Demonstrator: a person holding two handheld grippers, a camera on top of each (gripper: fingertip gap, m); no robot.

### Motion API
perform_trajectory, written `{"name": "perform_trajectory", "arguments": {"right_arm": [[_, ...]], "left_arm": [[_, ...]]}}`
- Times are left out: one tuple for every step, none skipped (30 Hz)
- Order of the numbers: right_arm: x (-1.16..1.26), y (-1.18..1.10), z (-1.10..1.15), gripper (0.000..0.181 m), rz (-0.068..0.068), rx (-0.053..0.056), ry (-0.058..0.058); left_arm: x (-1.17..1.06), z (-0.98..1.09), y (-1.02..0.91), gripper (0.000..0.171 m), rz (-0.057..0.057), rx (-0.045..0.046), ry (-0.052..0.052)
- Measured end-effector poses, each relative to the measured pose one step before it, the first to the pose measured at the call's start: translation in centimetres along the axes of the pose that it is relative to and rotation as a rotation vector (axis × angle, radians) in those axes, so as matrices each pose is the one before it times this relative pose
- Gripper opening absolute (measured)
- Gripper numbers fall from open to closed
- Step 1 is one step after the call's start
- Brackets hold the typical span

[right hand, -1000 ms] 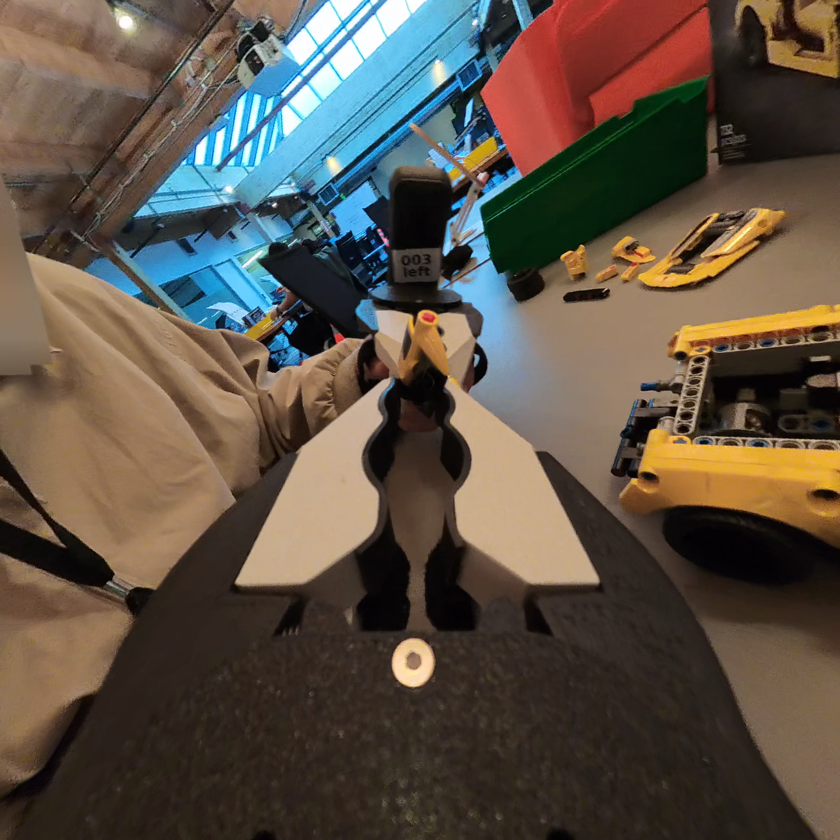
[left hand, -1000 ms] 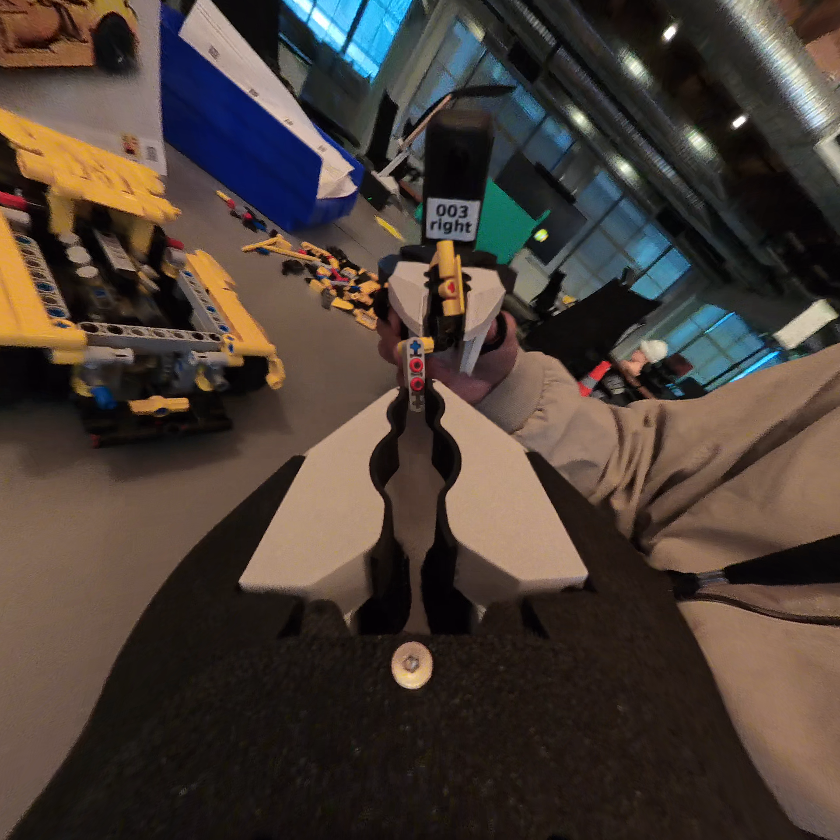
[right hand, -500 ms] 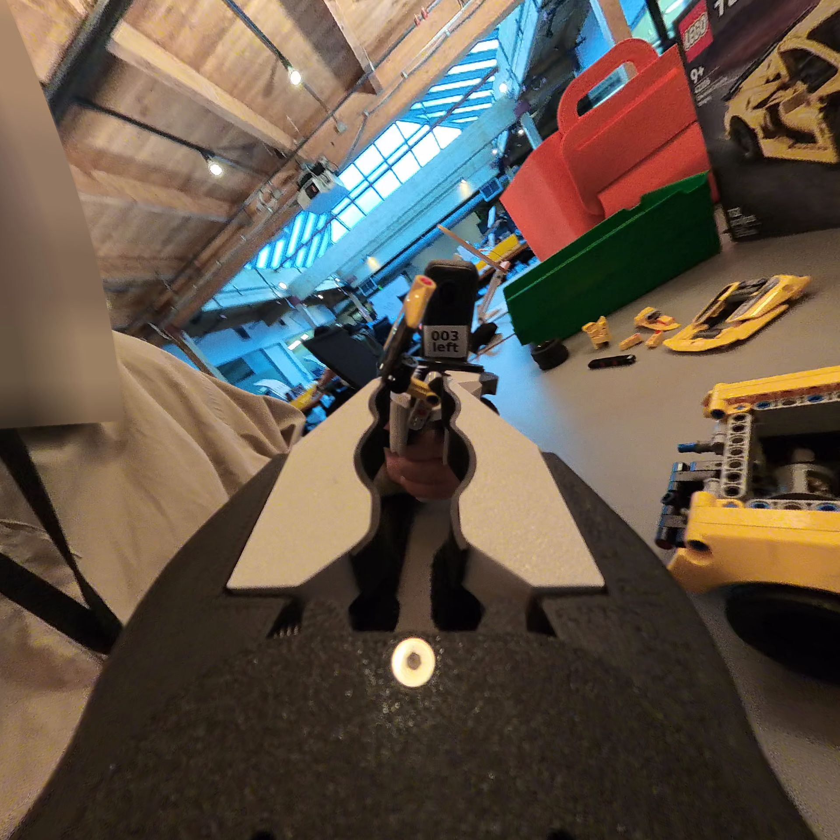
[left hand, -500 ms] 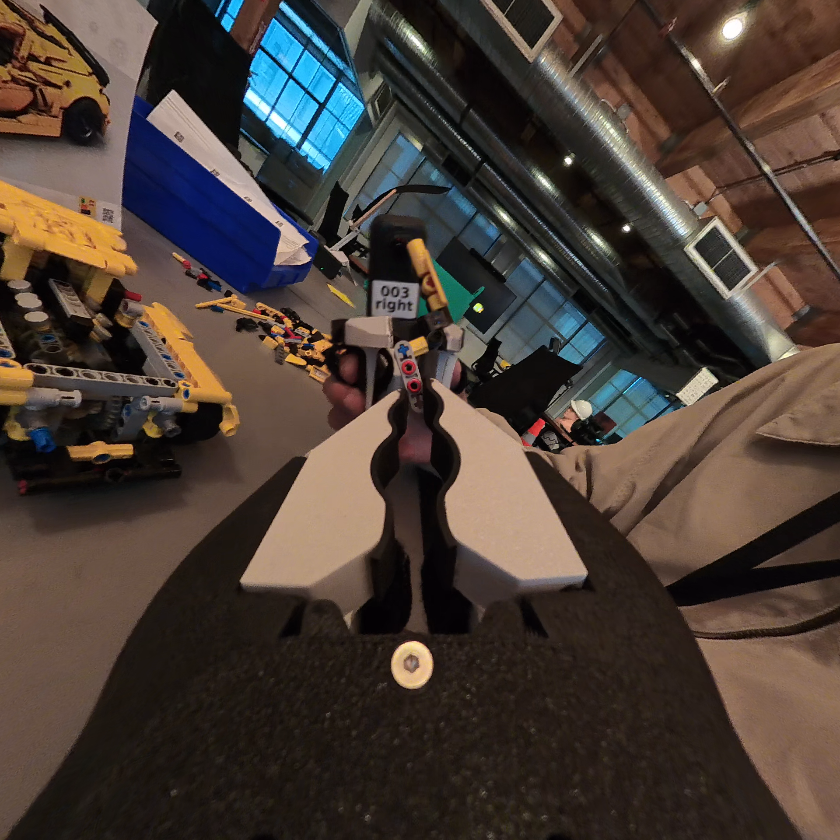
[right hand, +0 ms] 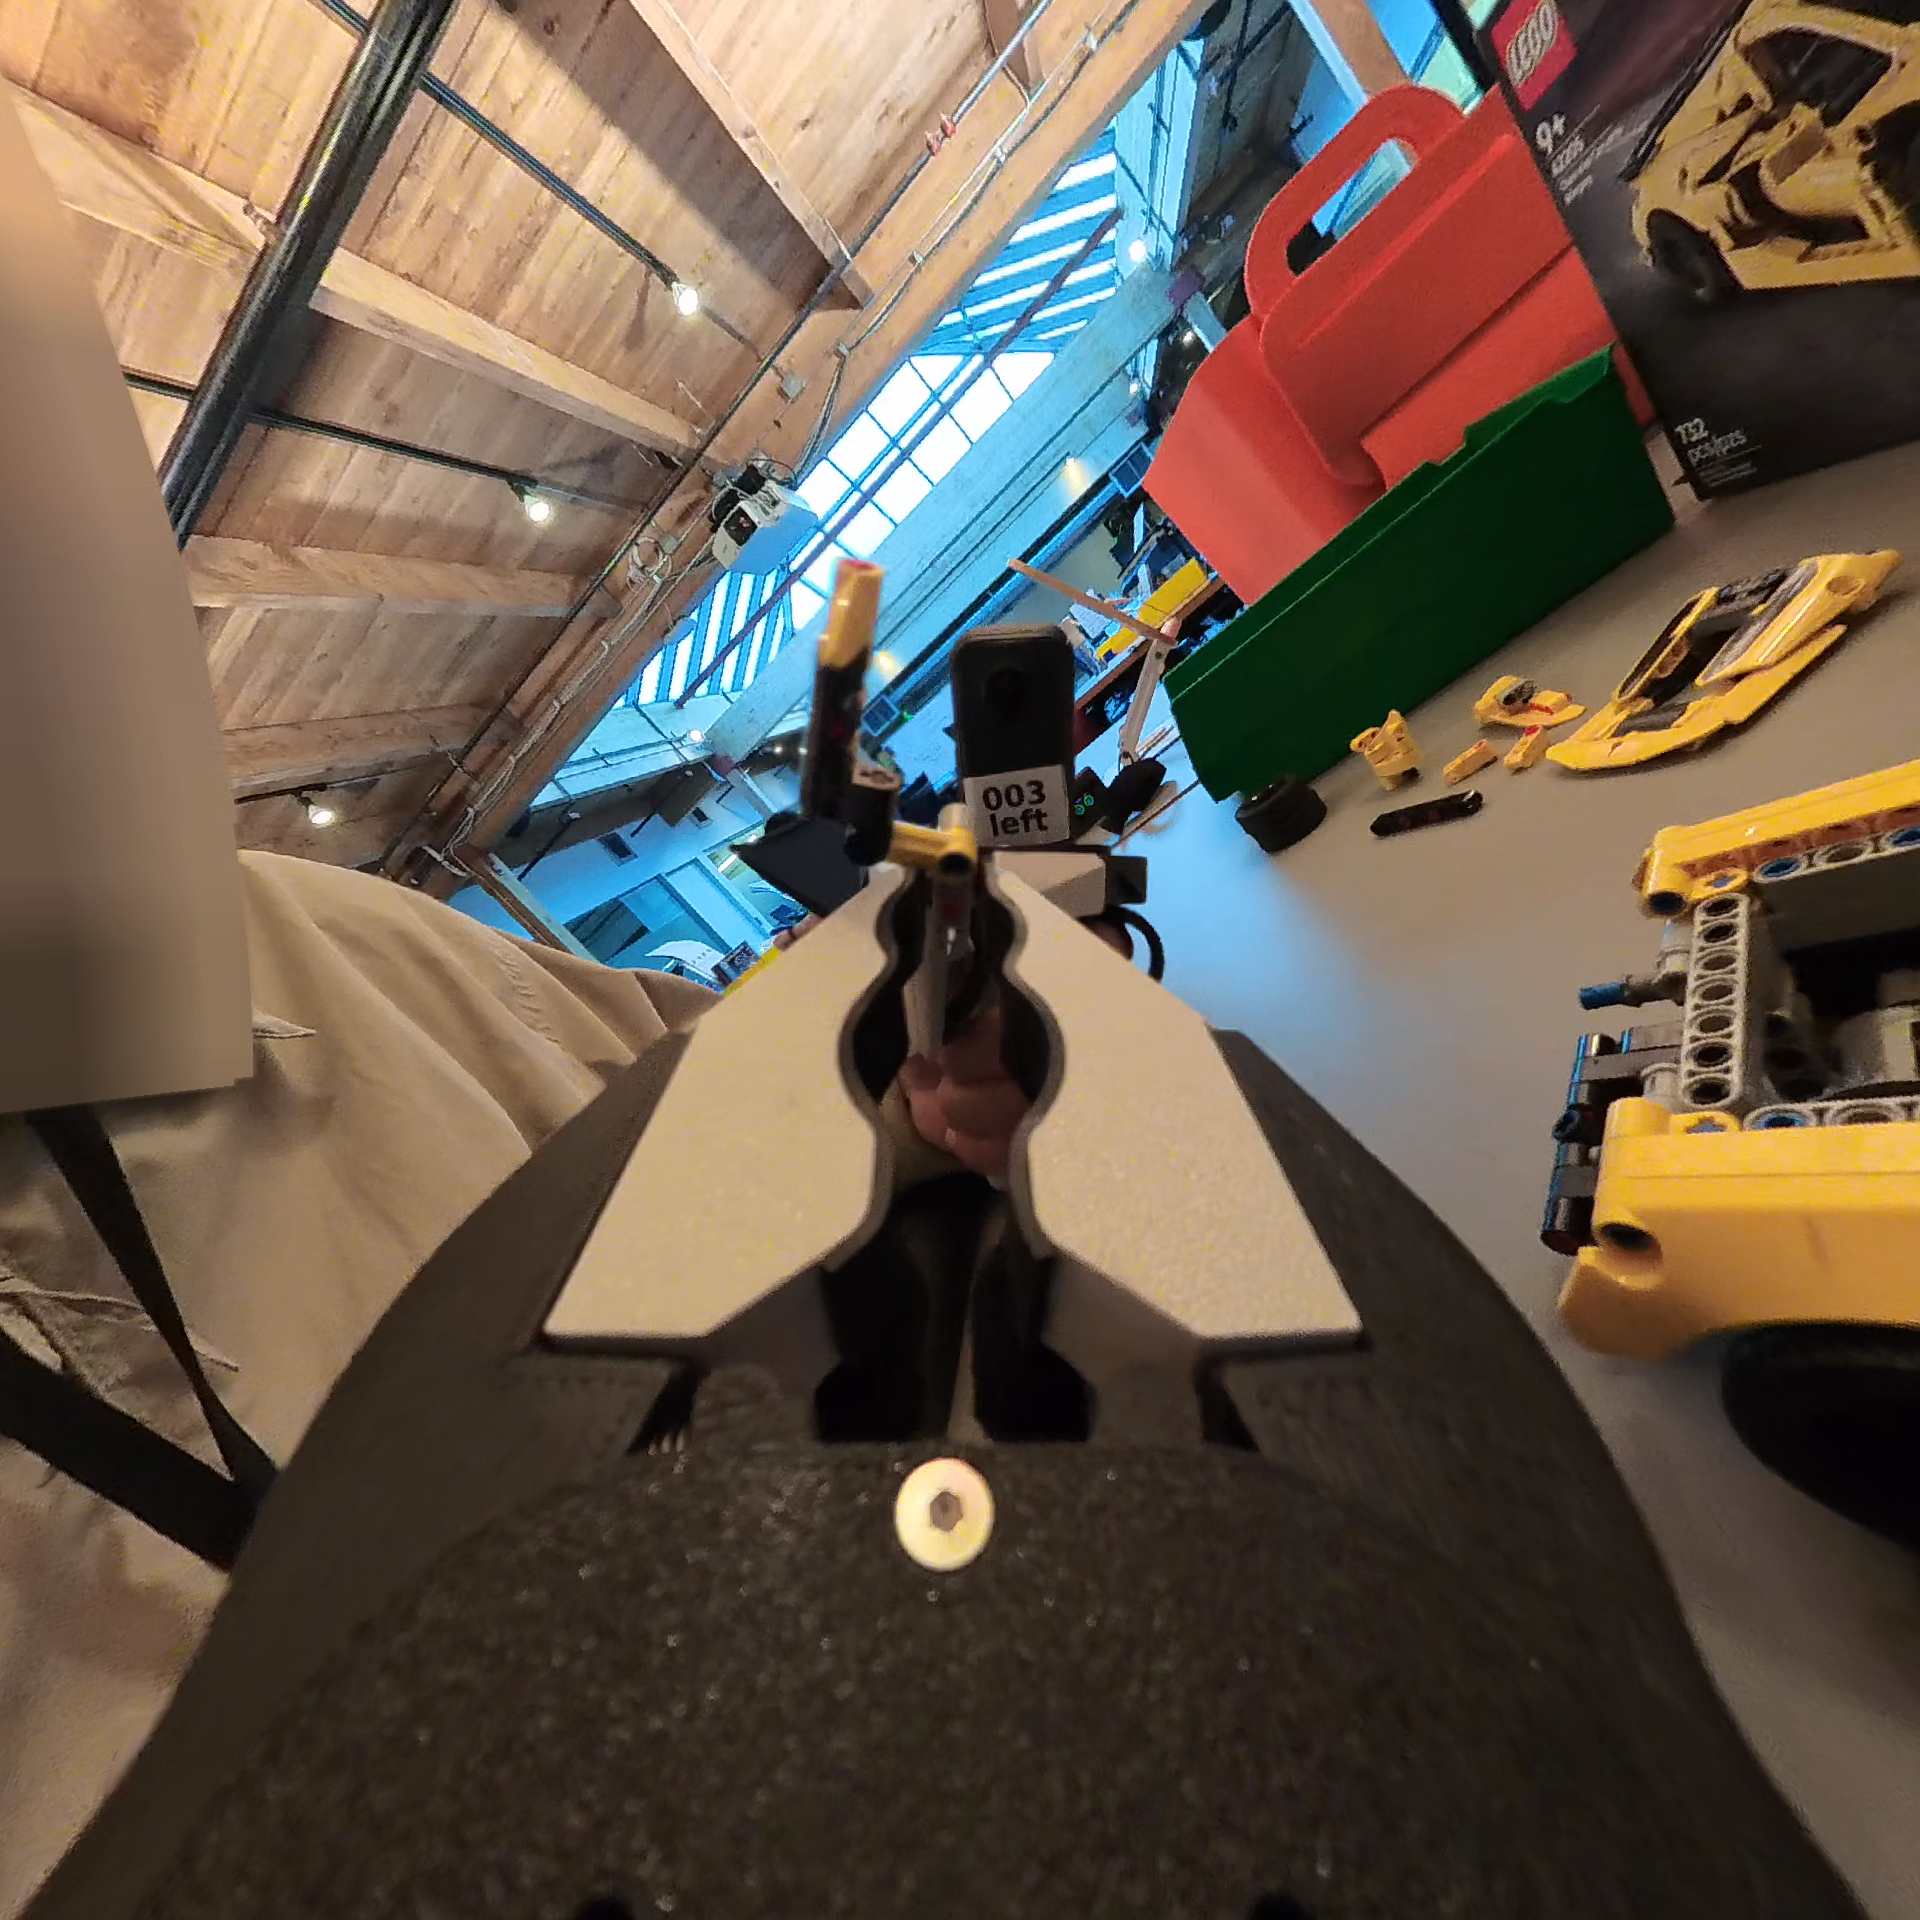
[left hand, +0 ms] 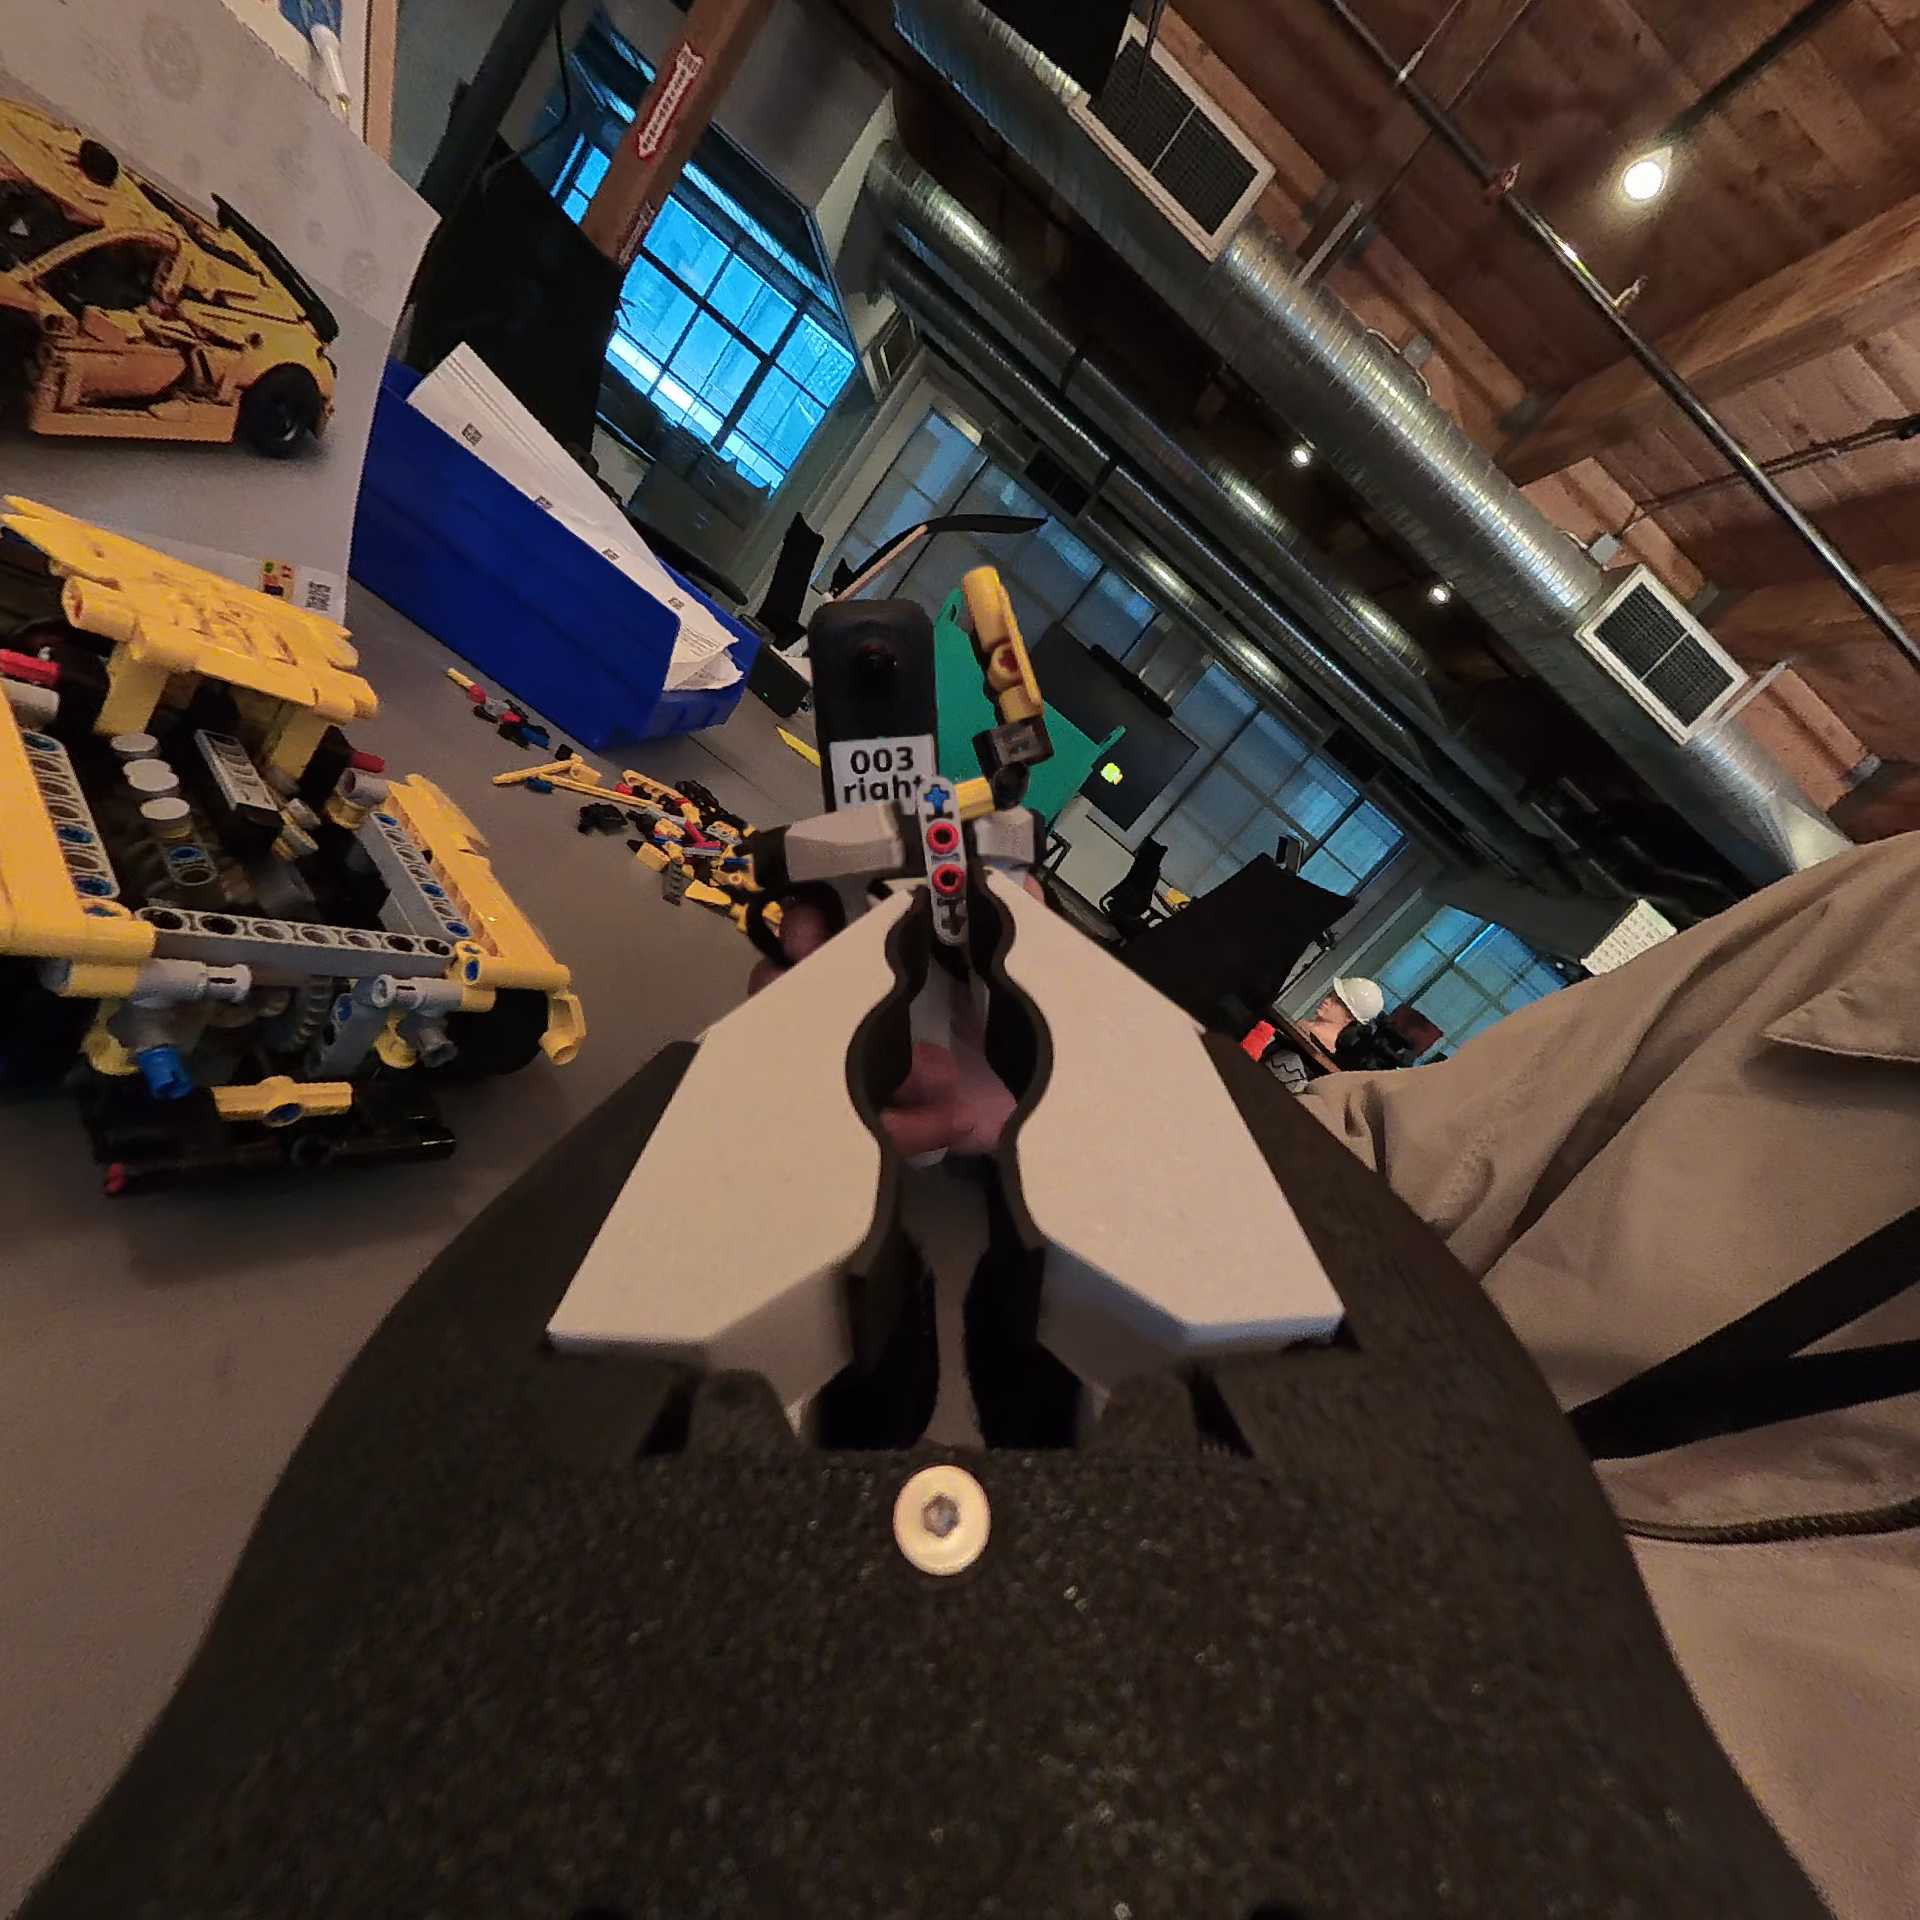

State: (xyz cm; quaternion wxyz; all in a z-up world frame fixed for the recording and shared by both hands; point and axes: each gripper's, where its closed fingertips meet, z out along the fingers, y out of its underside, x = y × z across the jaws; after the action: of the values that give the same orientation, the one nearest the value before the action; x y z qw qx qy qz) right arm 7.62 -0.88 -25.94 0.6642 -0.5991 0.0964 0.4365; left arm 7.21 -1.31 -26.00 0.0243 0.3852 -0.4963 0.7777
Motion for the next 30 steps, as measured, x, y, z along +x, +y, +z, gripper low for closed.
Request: {"name": "perform_trajectory", "arguments": {"right_arm": [[0.081, 0.015, -0.049, 0.009, -0.0138, -0.0016, 0.0094], [0.093, 0.086, 0.009, 0.012, 0.0016, -0.0023, 0.0055], [-0.198, 0.106, 0.013, 0.010, 0.0081, -0.0083, -0.0139], [-0.104, -0.027, -0.011, 0.007, -0.0043, -0.0030, -0.0009], [0.072, -0.035, -0.014, 0.007, -0.0182, -0.0008, 0.0128], [0.065, 0.019, -0.022, 0.007, -0.0056, -0.0023, 0.0077], [-0.015, 0.025, -0.009, 0.006, 0.0100, -0.0035, -0.0030], [0.003, 0.026, 0.014, 0.006, 0.0079, -0.0006, -0.0015], [0.005, 0.070, 0.003, 0.006, -0.0077, -0.0020, 0.0028], [0.055, 0.127, 0.025, 0.006, -0.0142, -0.0066, 0.0079], [0.062, 0.198, 0.094, 0.008, -0.0039, -0.0100, 0.0042], [-0.084, 0.096, 0.106, 0.007, 0.0132, -0.0036, -0.0088], [-0.047, -0.026, 0.020, 0.006, 0.0148, 0.0000, -0.0053], [0.035, 0.058, -0.042, 0.006, -0.0013, -0.0073, 0.0025], [0.088, 0.053, -0.050, 0.006, -0.0014, -0.0052, 0.0043], [-0.007, -0.002, -0.018, 0.005, 0.0001, 0.0014, -0.0017], [-0.008, -0.022, 0.006, 0.006, -0.0047, 0.0022, 0.0003], [0.029, -0.028, 0.015, 0.006, -0.0104, 0.0004, 0.0070], [0.006, -0.015, 0.016, 0.006, -0.0011, -0.0007, 0.0018], [-0.060, -0.007, 0.005, 0.006, 0.0117, -0.0008, -0.0078], [-0.034, 0.013, 0.001, 0.006, 0.0127, 0.0004, -0.0078], [0.008, 0.042, -0.008, 0.006, 0.0025, -0.0022, -0.0006], [-0.084, 0.011, -0.008, 0.006, -0.0099, -0.0015, -0.0009], [-0.117, -0.040, 0.013, 0.006, -0.0143, 0.0010, 0.0000], [-0.114, -0.041, 0.032, 0.006, -0.0066, 0.0023, -0.0013], [-0.052, -0.013, 0.039, 0.006, 0.0075, 0.0011, -0.0051], [-0.057, -0.013, 0.010, 0.007, 0.0174, 0.0017, -0.0112], [-0.095, 0.016, -0.007, 0.008, 0.0129, 0.0000, -0.0121], [-0.163, -0.015, 0.010, 0.008, 0.0027, 0.0032, -0.0109], [-0.238, -0.060, 0.038, 0.008, 0.0094, 0.0088, -0.0177]], "left_arm": [[0.037, 0.105, 0.117, 0.005, 0.0048, -0.00368, 0.0002], [0.102, 0.080, 0.107, 0.005, 0.0001, -0.00340, 0.0059], [0.043, 0.054, 0.042, 0.005, -0.0043, 0.00024, 0.0039], [-0.035, 0.047, 0.070, 0.005, -0.0040, -0.00096, -0.0001], [0.008, 0.032, 0.019, 0.005, -0.0039, 0.00027, 0.0019], [-0.057, 0.021, 0.055, 0.005, -0.0019, -0.00299, -0.0028], [-0.101, -0.009, -0.010, 0.005, 0.0014, 0.00066, -0.0068], [-0.015, 0.014, 0.045, 0.006, 0.0005, -0.00199, -0.0027], [-0.023, 0.021, 0.093, 0.006, -0.0012, -0.00428, -0.0028], [-0.035, 0.018, 0.110, 0.006, -0.0062, -0.00651, -0.0013], [0.012, 0.020, 0.082, 0.006, -0.0064, -0.00403, 0.0021], [0.027, 0.001, 0.014, 0.006, -0.0042, -0.00244, 0.0030], [-0.013, -0.007, -0.024, 0.006, -0.0002, 0.00156, -0.0001], [-0.049, 0.009, 0.065, 0.006, -0.0004, -0.00318, -0.0026], [-0.079, 0.013, 0.050, 0.006, 0.0009, -0.00321, -0.0049], [-0.020, 0.012, 0.020, 0.006, 0.0053, -0.00170, -0.0035], [0.009, 0.000, -0.016, 0.006, 0.0035, 0.00033, -0.0012], [-0.019, -0.021, -0.055, 0.006, -0.0023, 0.00191, -0.0008], [0.023, -0.018, -0.035, 0.006, -0.0025, 0.00273, 0.0028], [0.048, -0.014, -0.006, 0.006, -0.0020, 0.00081, 0.0039], [0.000, -0.013, -0.022, 0.006, 0.0024, 0.00112, -0.0010], [0.015, 0.001, 0.056, 0.006, 0.0037, -0.00353, -0.0004], [0.078, 0.014, 0.019, 0.006, -0.0018, -0.00235, 0.0042], [0.100, 0.003, -0.029, 0.006, -0.0021, 0.00029, 0.0060], [0.112, -0.002, -0.045, 0.006, 0.0003, 0.00137, 0.0056], [0.034, -0.018, -0.020, 0.006, 0.0008, 0.00001, 0.0019], [0.009, -0.025, -0.015, 0.006, -0.0008, 0.00091, 0.0009], [0.064, -0.017, -0.004, 0.006, -0.0072, 0.00074, 0.0066], [0.158, -0.001, -0.015, 0.006, -0.0143, 0.00204, 0.0148], [0.237, -0.007, -0.051, 0.006, -0.0154, 0.00473, 0.0212]]}}
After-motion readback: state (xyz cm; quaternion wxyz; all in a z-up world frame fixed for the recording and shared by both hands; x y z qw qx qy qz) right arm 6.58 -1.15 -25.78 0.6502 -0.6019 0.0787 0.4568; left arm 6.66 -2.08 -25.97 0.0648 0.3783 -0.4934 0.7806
